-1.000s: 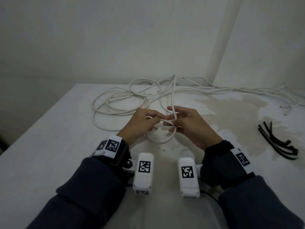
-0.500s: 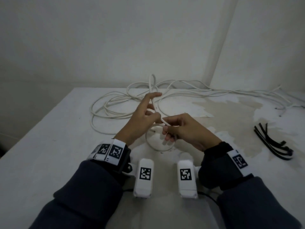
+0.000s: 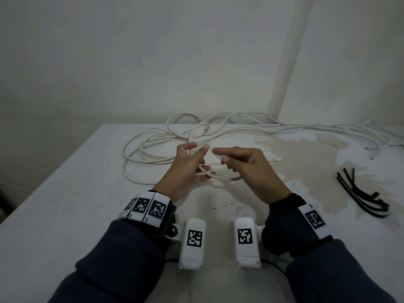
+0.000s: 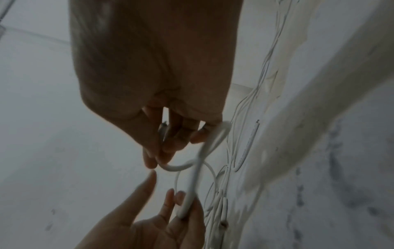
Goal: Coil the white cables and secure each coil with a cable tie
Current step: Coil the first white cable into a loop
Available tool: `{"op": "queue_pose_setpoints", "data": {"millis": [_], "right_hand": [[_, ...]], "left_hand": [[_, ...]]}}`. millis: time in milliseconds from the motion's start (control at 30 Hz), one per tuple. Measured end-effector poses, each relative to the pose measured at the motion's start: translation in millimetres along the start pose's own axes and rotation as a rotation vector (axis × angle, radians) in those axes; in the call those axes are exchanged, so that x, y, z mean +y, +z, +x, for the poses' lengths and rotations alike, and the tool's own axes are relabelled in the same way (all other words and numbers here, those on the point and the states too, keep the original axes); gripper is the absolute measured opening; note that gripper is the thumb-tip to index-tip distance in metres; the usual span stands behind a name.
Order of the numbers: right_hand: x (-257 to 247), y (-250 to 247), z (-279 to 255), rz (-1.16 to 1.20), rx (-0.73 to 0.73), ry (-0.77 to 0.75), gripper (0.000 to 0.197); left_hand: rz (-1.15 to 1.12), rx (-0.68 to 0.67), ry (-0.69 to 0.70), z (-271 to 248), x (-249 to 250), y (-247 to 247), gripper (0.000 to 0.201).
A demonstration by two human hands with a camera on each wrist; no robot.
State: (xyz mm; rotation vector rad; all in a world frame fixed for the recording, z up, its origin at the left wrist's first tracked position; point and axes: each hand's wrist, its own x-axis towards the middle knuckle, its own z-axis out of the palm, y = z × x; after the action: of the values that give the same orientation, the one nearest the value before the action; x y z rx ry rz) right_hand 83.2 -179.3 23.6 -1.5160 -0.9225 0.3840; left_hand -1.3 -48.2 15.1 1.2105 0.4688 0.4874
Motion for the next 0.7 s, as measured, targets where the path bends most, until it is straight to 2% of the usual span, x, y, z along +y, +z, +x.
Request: {"op": "queue_pose_setpoints", "data": {"millis": [133, 233, 367, 433, 500, 567, 633, 700], "right_hand": [[4.4, -1.4, 0.2, -0.072, -0.215, 0.060, 0.030], [7.7, -4.6, 1.1, -0.193, -0.238, 0.060, 0.034], [10.5, -7.0, 1.1, -0.207, -0.240, 0.110, 0.043], [12.0, -7.3, 1.9, -0.213, -0.230, 0.103, 0.035], [13.5, -6.7, 2.9, -0.199, -0.181, 0.078, 0.023], [14.9, -5.6, 4.4, -0.196, -0.067, 0.014, 0.020], [17.5, -6.5, 7.8, -0.284, 0.111, -0.079, 0.026], [19.1, -7.1, 10.0, -0.313, 0.286, -0.081, 0.037]], "left_hand": [[-0.014, -0.081, -0.054, -2.3, -0.5, -5.5, 0.039], [0.027, -0.117, -0.041, -2.6, -2.9, -7.8, 0.044], [0.046, -0.127, -0.012, -2.3, -4.2, -8.6, 0.040], [0.059, -0.123, 0.026, -2.1, -4.4, -9.2, 0.036], [0.029, -0.099, 0.074, -1.2, -4.7, -9.7, 0.039], [-0.022, -0.063, 0.115, 0.8, -5.2, -10.5, 0.047], [-0.109, -0.032, 0.124, 3.0, -6.2, -11.6, 0.055], [-0.232, -0.030, 0.121, 4.4, -6.5, -11.5, 0.052]]}}
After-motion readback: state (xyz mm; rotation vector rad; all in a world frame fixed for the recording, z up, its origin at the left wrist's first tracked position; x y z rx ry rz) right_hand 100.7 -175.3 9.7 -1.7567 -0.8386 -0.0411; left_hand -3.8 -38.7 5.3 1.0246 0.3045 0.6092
